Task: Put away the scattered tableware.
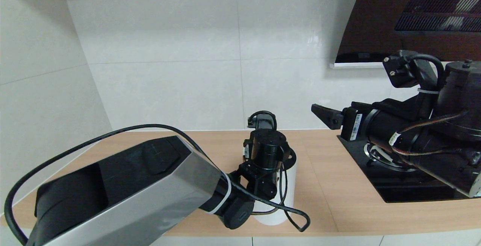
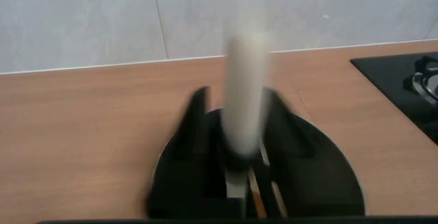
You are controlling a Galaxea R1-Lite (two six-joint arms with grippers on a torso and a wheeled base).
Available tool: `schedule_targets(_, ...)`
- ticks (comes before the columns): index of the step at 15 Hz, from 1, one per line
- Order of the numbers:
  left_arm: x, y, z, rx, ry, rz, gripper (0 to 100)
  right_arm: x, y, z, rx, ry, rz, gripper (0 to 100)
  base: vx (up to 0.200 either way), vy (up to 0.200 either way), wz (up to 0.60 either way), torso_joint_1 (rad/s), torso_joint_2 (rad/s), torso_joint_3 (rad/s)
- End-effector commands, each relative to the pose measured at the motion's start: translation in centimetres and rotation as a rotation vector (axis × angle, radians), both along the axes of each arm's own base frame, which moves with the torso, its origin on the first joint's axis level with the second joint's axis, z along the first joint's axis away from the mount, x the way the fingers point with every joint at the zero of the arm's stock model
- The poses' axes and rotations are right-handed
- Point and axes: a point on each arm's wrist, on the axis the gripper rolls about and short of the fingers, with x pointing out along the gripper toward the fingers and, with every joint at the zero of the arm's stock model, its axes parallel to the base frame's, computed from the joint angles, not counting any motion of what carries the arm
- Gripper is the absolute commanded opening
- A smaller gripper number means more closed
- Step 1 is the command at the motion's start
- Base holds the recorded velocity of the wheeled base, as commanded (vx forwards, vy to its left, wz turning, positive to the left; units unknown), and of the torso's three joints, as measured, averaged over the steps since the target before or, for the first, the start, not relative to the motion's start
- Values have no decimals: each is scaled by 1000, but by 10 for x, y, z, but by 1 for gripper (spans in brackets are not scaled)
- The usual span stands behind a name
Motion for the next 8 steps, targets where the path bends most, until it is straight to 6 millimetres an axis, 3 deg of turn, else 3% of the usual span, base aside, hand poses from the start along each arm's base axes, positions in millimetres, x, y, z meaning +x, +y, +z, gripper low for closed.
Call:
schedule_targets(1, 0, 0, 1, -2, -2, 2, 100, 0, 0, 0, 0, 1, 1, 100, 0, 0, 0, 0, 0, 0)
schedule_targets(5, -4, 3, 16, -28, -22, 1, 100, 0, 0, 0, 0, 1, 0, 100, 0, 0, 0, 0, 0, 0)
schedule_targets(8, -26, 21, 75, -121, -110, -23, 100, 0, 0, 0, 2, -1, 0, 100, 0, 0, 0, 0, 0, 0)
